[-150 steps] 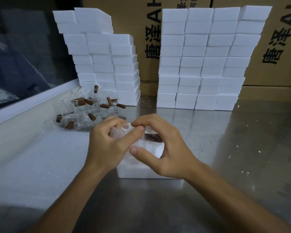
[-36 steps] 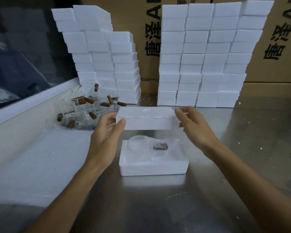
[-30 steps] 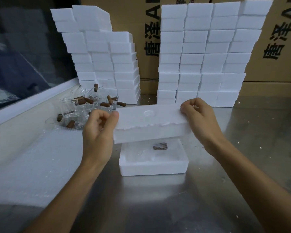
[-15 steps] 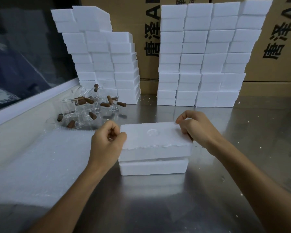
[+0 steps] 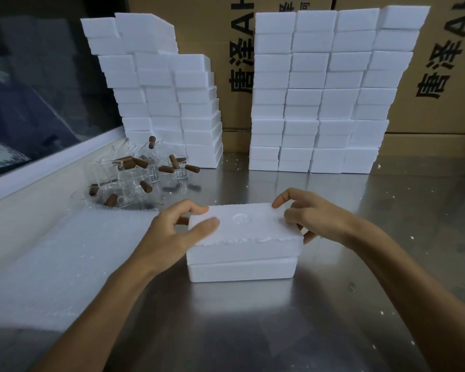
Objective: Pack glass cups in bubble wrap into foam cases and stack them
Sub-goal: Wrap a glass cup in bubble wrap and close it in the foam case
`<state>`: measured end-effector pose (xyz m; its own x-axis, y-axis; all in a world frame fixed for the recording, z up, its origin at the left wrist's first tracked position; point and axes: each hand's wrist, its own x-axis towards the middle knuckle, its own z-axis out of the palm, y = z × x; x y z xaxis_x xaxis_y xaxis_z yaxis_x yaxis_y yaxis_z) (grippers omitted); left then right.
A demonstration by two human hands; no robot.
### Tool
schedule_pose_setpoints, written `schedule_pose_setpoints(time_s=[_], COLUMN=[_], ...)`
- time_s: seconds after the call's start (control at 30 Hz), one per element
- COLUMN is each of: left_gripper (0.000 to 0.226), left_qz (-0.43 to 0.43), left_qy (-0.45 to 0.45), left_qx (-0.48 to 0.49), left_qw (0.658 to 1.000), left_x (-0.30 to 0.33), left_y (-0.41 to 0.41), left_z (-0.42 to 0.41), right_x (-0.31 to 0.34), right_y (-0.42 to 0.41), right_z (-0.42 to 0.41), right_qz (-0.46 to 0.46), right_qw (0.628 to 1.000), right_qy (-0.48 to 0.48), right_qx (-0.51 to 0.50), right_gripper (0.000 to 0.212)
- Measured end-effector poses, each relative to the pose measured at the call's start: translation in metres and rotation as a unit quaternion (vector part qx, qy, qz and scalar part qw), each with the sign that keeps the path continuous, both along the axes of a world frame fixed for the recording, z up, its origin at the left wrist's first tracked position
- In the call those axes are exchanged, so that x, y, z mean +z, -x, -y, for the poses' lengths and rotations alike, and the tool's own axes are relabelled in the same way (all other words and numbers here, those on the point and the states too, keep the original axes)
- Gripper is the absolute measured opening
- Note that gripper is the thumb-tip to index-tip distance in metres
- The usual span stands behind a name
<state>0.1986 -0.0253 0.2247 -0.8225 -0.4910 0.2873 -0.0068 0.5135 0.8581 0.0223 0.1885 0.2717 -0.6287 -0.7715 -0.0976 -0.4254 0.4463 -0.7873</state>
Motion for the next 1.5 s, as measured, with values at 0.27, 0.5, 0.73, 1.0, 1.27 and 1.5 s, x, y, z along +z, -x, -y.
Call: schedule_pose_setpoints(time_s=[0.27, 0.5, 0.73, 1.0, 1.27, 1.5], left_gripper=[0.079, 0.085, 0.085, 0.085, 0.073, 0.086], left_qz=[0.095, 0.141, 0.128, 0.099, 0.035, -0.011], left_qy=[-0.054, -0.024, -0.053, -0.061, 0.2, 0.036], left_qx=[-0.148, -0.14, -0.149, -0.165, 0.092, 0.03], left_qw=[0.983, 0.98, 0.979, 0.979, 0.975, 0.999], left_x=[0.004, 0.007, 0.004, 0.0, -0.027, -0.042], left_y=[-0.016, -0.016, -0.017, -0.017, 0.011, 0.025], left_z=[0.015, 0.015, 0.018, 0.021, -0.005, -0.015], right_x=[-0.005, -0.019, -0.028, -0.049, -0.077, -0.08], right_y=[0.01, 0.014, 0.01, 0.008, -0.049, -0.041], right_z=[-0.014, -0.009, -0.009, -0.019, 0.004, 0.008], right_qz=[0.069, -0.006, -0.045, 0.026, -0.227, -0.417], right_qw=[0.989, 0.983, 0.98, 0.983, 0.964, 0.906], right_qy=[-0.03, -0.068, -0.066, 0.055, 0.124, 0.069], right_qx=[0.129, 0.17, 0.18, 0.17, -0.066, 0.001], right_gripper=[0.059, 0.089, 0.097, 0.089, 0.102, 0.075])
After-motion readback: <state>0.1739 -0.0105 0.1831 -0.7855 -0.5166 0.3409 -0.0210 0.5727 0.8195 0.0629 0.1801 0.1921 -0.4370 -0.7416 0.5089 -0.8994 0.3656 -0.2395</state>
